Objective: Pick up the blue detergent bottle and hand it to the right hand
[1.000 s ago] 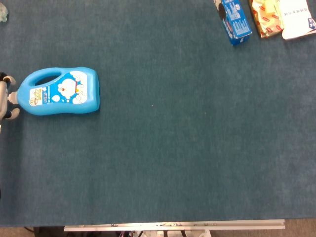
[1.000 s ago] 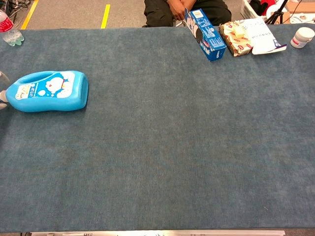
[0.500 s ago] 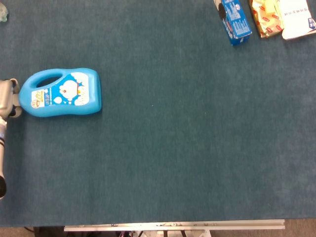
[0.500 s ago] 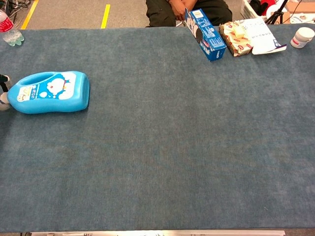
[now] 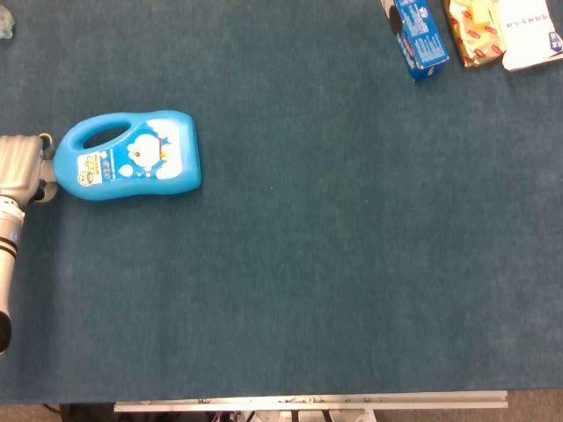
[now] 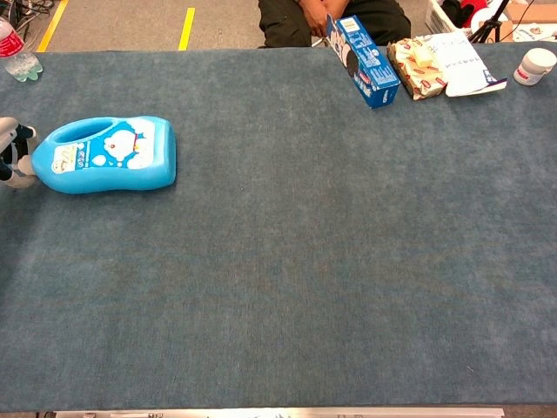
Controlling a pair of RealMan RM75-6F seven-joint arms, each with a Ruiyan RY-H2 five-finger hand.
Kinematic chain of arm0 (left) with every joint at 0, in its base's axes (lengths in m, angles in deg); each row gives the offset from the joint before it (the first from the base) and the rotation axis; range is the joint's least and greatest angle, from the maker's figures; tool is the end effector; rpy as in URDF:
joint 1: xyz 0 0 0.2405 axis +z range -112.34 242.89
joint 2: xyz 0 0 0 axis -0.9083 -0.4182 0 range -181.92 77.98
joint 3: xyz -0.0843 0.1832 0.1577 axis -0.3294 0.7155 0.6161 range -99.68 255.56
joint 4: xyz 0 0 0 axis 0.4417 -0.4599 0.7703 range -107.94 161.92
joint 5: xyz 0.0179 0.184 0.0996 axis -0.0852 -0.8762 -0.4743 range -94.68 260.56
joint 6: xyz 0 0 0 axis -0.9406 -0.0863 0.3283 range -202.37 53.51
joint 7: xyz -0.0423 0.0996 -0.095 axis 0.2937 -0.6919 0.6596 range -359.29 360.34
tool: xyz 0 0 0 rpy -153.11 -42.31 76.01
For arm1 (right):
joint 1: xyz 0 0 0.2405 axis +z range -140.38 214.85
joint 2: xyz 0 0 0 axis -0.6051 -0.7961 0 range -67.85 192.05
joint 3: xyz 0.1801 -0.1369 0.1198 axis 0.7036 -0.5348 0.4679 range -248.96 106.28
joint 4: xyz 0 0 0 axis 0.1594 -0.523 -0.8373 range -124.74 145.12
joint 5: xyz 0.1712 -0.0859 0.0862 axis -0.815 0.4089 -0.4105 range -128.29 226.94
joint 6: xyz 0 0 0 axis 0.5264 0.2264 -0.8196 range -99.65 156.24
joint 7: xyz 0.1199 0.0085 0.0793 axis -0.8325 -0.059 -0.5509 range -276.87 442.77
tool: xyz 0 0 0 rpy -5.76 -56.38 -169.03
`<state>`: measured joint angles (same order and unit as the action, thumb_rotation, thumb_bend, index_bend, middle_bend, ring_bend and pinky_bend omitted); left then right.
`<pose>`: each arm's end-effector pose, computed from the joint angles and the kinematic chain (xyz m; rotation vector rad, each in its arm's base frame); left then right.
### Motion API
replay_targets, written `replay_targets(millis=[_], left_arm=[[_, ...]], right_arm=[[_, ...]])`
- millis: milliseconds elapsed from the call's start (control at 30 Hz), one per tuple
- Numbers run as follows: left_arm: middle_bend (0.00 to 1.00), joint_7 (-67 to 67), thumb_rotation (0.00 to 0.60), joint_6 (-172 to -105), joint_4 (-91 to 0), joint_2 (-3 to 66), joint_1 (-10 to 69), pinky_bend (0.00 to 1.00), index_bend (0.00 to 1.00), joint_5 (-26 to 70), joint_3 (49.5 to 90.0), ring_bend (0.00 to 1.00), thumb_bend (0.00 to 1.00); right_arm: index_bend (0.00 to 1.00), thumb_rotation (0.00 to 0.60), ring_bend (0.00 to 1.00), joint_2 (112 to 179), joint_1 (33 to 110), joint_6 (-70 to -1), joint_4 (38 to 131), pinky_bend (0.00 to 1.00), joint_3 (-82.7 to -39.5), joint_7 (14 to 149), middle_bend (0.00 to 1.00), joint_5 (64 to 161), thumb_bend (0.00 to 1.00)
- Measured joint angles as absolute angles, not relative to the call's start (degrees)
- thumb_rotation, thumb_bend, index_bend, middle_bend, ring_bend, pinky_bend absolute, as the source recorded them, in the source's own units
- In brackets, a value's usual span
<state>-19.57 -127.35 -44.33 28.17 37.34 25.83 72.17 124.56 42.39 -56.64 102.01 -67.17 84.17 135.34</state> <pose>-0.3376 0.3174 0.0642 -1.5691 -0.9762 -0.4180 -0.3119 -0.1878 0.1722 1.3930 -0.8386 0.8831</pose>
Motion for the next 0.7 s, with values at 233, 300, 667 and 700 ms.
replay_targets(millis=[233,300,667,700], left_arm=[[0.58,-15.04,0.600,-132.77,-47.02,24.58,38.50,0.56,0.55,15.51,73.48,0.50,0.42],[0.58,-14.27,0.600,-134.74,-47.85,23.56,38.82,0.56,0.55,12.52,73.97,0.50,0.42],[0.60,-15.18,0.600,-145.99,-55.13,17.22,40.22,0.57,0.58,-2.16,76.53,0.50,0.42],[0.60,-15.69,0.600,-146.69,-55.54,16.84,40.26,0.57,0.58,-3.01,76.59,0.50,0.42]], right_arm=[[0.20,0.600,0.29,124.59,42.81,-56.74,102.65,0.22,-67.16,84.80,0.29,136.47,0.15],[0.20,0.600,0.29,124.59,43.02,-56.68,102.94,0.22,-67.20,85.12,0.29,136.88,0.15],[0.20,0.600,0.29,124.52,44.13,-56.32,104.33,0.22,-67.18,86.30,0.29,138.54,0.15],[0.20,0.600,0.29,124.60,44.18,-56.52,104.37,0.22,-67.08,86.27,0.29,138.64,0.15]])
